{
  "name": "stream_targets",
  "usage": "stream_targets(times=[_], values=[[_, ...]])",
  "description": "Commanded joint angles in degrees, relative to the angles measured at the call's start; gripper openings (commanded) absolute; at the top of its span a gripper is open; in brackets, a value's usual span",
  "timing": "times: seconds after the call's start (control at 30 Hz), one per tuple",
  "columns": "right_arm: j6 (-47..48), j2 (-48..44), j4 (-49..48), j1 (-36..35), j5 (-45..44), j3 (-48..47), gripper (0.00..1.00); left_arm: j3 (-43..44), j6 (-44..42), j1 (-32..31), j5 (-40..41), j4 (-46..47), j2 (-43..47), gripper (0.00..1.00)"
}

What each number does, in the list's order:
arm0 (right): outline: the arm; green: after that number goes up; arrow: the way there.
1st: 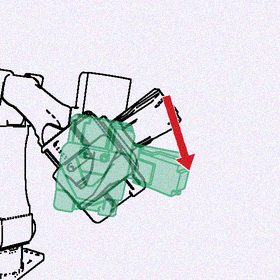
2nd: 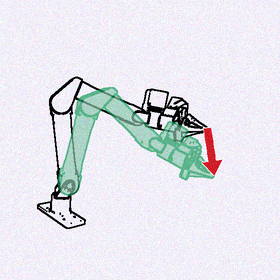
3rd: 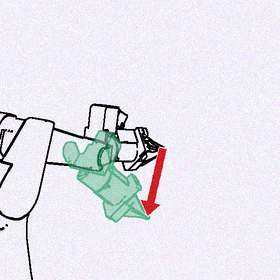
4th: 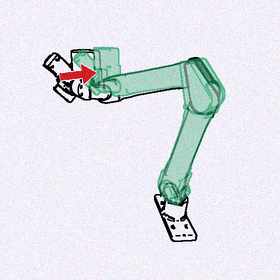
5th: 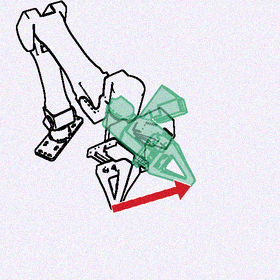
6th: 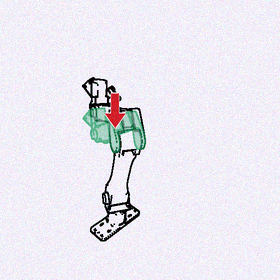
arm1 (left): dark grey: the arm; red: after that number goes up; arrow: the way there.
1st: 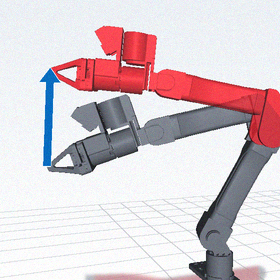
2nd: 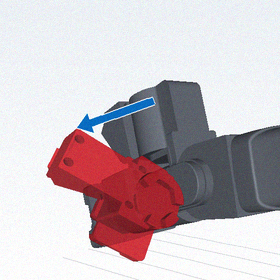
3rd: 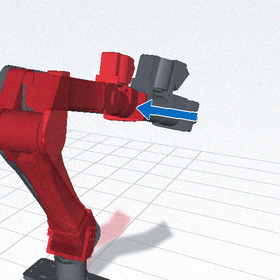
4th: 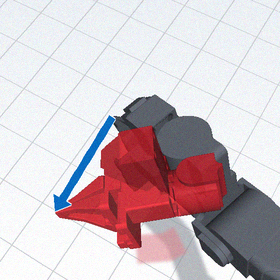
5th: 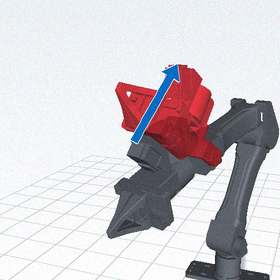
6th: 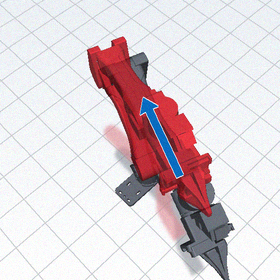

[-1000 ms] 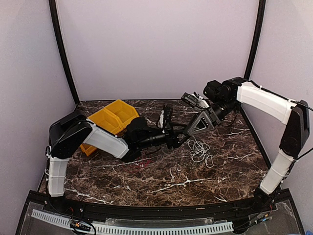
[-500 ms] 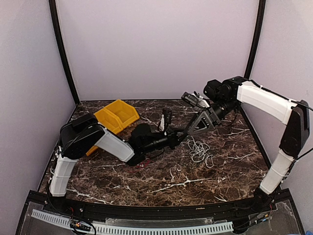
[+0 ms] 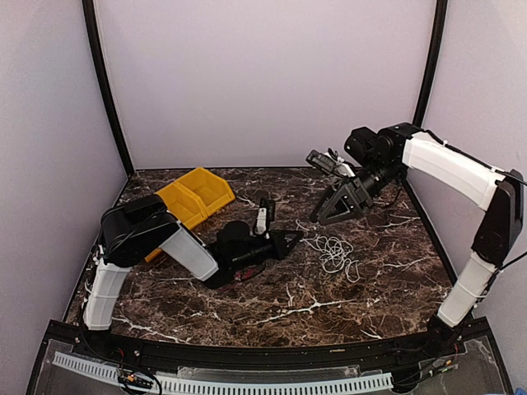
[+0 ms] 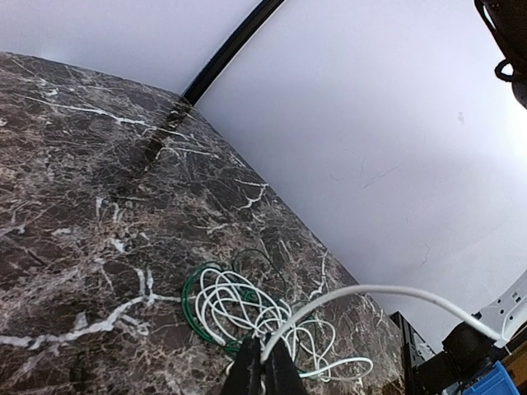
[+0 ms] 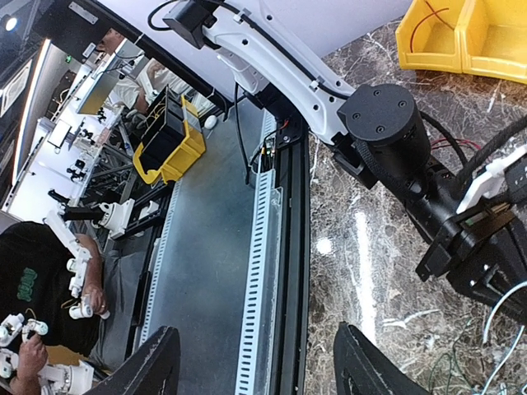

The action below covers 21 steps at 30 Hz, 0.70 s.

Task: Untangle the cables

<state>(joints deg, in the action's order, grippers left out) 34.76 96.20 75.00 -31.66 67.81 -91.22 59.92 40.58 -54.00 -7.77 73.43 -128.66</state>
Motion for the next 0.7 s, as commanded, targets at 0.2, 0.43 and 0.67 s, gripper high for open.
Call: stream_targets(times=[0.2,0.43,0.67], values=[[-0.4,-2.7,-2.4,-0.2,-6.9,-3.1,0.65,5.8,-7.7,-1.2,0.7,-20.8,8.9,0.55],[-5.5,-10.4,-19.1,-1.2,-21.2,4.8,0.60,0.3,-17.1,-1.3,10.6,-52.6,27.2,0.60],[-9.1,-9.7,-36.3,-6.7,-40.1,12.4,0.51,-11.5,-13.5,-1.2,19.3,-66.0,44.9,0.65]])
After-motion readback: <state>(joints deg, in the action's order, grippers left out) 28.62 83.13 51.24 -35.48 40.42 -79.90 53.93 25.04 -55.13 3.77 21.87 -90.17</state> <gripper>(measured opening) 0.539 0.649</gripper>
